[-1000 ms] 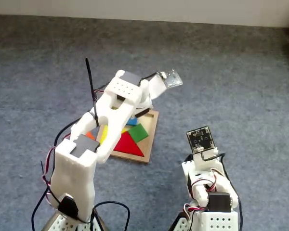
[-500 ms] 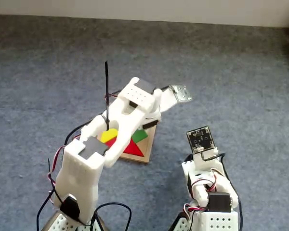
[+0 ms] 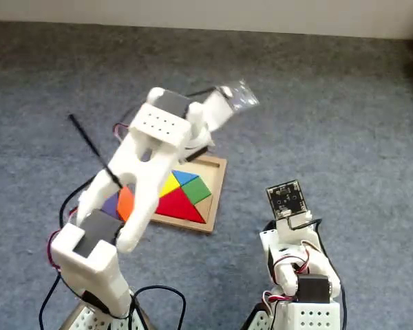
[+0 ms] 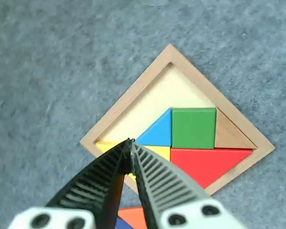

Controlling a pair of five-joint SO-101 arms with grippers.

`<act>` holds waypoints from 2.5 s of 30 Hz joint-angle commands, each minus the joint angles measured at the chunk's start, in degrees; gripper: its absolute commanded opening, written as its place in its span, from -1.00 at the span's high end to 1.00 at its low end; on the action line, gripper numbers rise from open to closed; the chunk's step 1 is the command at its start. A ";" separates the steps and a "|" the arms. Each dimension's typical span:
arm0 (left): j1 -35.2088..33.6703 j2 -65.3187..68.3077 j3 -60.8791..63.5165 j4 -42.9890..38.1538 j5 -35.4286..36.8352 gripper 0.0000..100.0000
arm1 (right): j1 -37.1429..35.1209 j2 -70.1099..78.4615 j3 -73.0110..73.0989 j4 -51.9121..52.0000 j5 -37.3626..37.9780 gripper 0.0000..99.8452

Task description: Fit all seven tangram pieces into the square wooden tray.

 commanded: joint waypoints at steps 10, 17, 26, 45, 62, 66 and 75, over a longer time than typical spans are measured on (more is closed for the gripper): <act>-16.31 -24.40 18.86 6.42 3.16 0.99 | 1.19 -0.92 6.55 -1.27 0.70 0.85; -25.98 -34.42 37.67 -2.90 2.99 0.73 | 1.19 -0.92 6.55 -1.19 0.70 0.85; -28.53 -36.00 53.76 -16.88 3.43 0.50 | 1.19 -0.92 6.55 -1.19 0.70 0.85; -28.44 -35.82 66.07 -31.38 3.16 0.61 | 1.19 -0.92 6.55 -0.84 0.70 0.85; -26.59 -30.11 57.45 -26.46 3.34 0.77 | 3.30 -0.92 6.55 -0.84 0.70 0.85; -26.59 -33.98 57.27 -26.11 3.16 0.78 | 3.30 -0.92 6.55 -0.84 0.70 0.85; -22.02 -39.78 55.25 -26.11 2.99 0.91 | 3.30 -0.92 6.55 -0.92 0.70 0.85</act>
